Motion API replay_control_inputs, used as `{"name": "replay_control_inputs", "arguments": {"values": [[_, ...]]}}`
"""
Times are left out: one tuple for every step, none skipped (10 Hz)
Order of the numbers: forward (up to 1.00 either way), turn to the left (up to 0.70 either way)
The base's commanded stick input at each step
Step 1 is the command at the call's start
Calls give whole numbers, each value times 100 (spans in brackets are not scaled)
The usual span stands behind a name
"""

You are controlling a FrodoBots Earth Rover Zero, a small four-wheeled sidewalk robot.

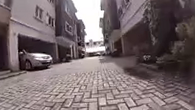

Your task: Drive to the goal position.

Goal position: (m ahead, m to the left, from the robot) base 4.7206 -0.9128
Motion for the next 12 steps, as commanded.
{"name": "replay_control_inputs", "arguments": {"values": [[100, -6], [100, 0], [100, 0], [100, 0], [100, 0], [100, 0], [100, 0], [100, 0], [100, 0], [100, 0], [100, 0], [100, 0]]}}
